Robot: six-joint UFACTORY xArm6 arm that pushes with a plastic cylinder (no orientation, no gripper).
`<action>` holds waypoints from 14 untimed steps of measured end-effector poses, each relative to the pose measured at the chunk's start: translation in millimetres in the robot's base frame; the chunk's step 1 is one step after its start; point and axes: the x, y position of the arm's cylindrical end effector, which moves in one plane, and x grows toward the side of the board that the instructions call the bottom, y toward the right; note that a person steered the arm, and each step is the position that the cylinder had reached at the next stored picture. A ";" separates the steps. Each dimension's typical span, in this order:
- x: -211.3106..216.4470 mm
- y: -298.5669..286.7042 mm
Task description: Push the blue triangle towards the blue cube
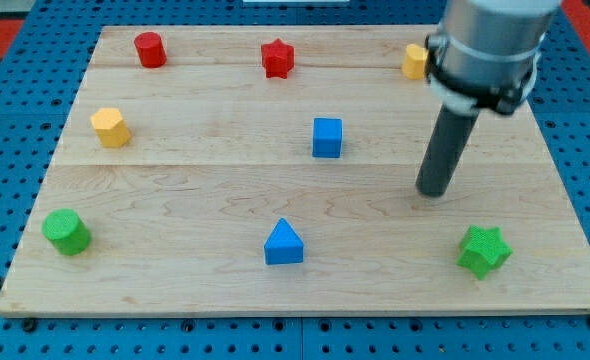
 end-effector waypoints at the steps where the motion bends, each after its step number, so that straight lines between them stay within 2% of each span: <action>1: 24.5 -94.0; 2: 79.6 -103.0; 3: 100.7 -131.6; 5: 1.8 -146.0; 7: 29.7 -79.4; 8: -27.2 -110.9; 9: -63.9 -144.5; 10: -26.9 -111.0; 11: -25.7 -151.4; 12: -50.7 -199.9; 13: -61.1 -195.9; 14: -86.7 -162.6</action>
